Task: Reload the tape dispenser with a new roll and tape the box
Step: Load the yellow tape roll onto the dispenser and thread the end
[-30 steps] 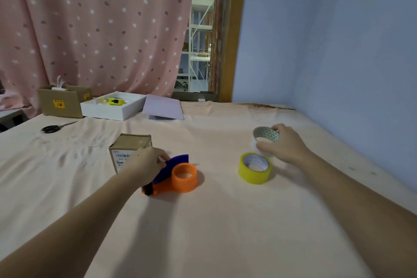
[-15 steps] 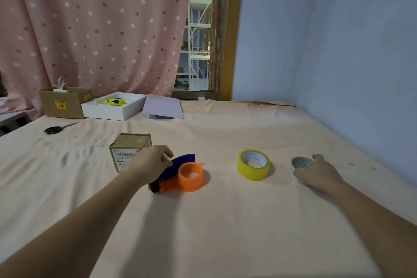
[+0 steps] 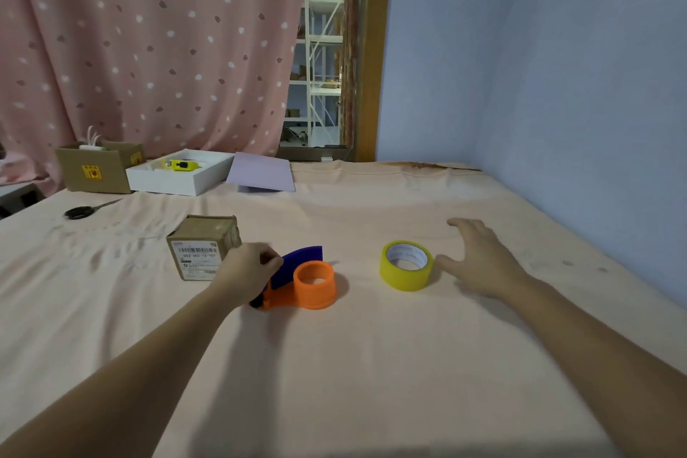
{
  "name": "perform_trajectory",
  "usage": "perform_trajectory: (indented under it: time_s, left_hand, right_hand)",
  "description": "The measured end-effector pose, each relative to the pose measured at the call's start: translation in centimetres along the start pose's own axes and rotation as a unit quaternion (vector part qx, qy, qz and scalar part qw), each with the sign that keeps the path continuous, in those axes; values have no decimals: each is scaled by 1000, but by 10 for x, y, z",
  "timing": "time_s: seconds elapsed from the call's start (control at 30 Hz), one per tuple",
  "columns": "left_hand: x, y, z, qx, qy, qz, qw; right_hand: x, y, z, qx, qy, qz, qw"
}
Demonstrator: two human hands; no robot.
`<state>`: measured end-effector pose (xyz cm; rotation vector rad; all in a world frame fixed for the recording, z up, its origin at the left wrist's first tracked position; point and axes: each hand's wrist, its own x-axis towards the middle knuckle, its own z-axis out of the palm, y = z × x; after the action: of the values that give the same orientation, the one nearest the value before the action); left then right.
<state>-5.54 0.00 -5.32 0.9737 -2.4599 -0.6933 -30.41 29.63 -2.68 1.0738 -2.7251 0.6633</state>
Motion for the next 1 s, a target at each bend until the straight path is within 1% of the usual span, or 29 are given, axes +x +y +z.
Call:
perform_trajectory:
  time_s: [0.07,0.13,0.23,0.33,0.47,0.63,0.8,1.0]
  left_hand:
    - [2,8,10,-25,5,0,1000]
    - [4,18,19,-42,2,1,999]
    - [11,31,29,-51,-18,1,999]
    - [17,40,35,-53,-34,2,998]
    - [23,42,41,-73,-37,-7,997]
    - [26,42,47,-113,-30,-22,993]
    - [27,39,49,-158,-30,-39,986]
    - [23,38,51,-194,-35,-50,979]
  right_hand:
    - [6,-12,14,55,-67,15,996]
    - [12,-19,30,82,-118,44,989]
    - [17,-24,49,93,-144,78,982]
    - [23,-26,59,83,-131,73,985]
    - [24,-24,63,89,-115,67,987]
    - [21,-25,57,123,-87,65,986]
    - [30,-39,38,162,-42,32,985]
    - [30,-72,21,167,-64,-14,984]
